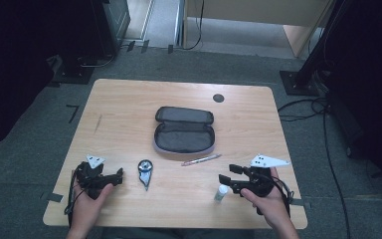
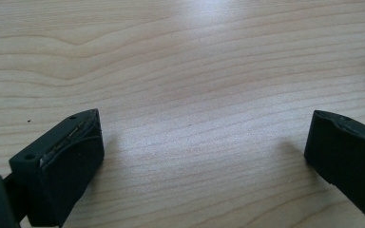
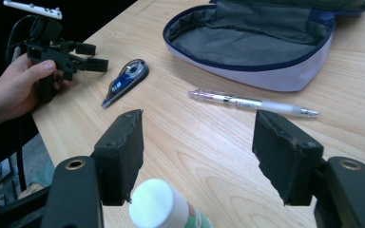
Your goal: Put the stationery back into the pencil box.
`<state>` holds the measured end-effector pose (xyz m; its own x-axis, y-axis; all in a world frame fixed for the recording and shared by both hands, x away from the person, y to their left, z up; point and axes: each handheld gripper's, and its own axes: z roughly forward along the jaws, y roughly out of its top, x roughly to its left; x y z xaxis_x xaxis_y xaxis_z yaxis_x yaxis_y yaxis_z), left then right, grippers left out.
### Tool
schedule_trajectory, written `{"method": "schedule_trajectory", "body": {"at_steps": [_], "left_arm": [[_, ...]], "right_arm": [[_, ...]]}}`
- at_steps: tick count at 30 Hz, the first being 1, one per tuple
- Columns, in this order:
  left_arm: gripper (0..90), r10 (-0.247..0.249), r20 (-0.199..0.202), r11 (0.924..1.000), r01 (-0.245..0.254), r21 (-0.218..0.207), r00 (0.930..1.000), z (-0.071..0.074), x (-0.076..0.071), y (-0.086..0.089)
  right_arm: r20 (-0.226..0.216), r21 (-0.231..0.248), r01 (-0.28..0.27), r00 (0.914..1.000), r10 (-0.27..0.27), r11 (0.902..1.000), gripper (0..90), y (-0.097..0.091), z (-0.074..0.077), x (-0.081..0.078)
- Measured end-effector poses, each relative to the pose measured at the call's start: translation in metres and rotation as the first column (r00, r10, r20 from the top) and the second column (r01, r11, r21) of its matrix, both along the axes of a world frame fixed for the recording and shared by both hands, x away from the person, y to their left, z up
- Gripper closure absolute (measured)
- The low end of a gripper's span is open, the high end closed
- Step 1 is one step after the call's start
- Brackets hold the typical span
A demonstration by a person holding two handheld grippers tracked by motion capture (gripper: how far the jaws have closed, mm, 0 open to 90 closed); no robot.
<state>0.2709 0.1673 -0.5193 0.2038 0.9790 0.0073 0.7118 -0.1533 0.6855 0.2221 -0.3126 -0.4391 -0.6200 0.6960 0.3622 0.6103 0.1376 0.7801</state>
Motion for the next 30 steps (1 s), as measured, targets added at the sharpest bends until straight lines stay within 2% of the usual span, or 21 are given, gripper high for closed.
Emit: {"method": "schedule_trajectory", "body": {"at_steps": [5,10,15,20,23,27,30], "left_arm": [[0.0,-0.004,-0.001,1.0,0.004,0.002,1.0,0.0,-0.001,0.0],[0.0,-0.006,-0.001,1.0,0.006,0.003,1.0,0.0,-0.001,0.0],[0.0,-0.007,0.001,1.0,0.007,0.002,1.0,0.0,-0.001,0.0],[0.0,-0.008,0.001,1.0,0.008,0.001,1.0,0.0,-0.001,0.0],[0.0,-0.009,0.001,1.0,0.009,0.002,1.0,0.0,-0.001,0.0],[0.0,-0.008,0.001,1.0,0.008,0.002,1.0,0.0,-0.001,0.0],[0.0,-0.008,0.001,1.0,0.008,0.002,1.0,0.0,-0.001,0.0]], "right_arm": [[0.014,0.03,-0.029,0.9995,0.028,0.9991,39.1,0.002,-0.005,-0.005],[0.027,0.032,-0.071,0.9972,0.07,0.997,43.0,0.005,-0.009,-0.01],[0.028,0.043,-0.103,0.9944,0.102,0.9937,43.0,0.005,-0.012,-0.014],[0.033,-0.019,-0.1,0.9944,0.1,0.9948,48.3,0.002,-0.021,-0.024],[0.031,-0.01,-0.089,0.9955,0.089,0.996,50.1,-0.001,-0.024,-0.027],[0.04,-0.012,-0.103,0.9938,0.104,0.9946,50.8,-0.001,-0.024,-0.027],[0.041,-0.052,-0.13,0.9904,0.132,0.9901,50.5,0.003,-0.027,-0.028]]}}
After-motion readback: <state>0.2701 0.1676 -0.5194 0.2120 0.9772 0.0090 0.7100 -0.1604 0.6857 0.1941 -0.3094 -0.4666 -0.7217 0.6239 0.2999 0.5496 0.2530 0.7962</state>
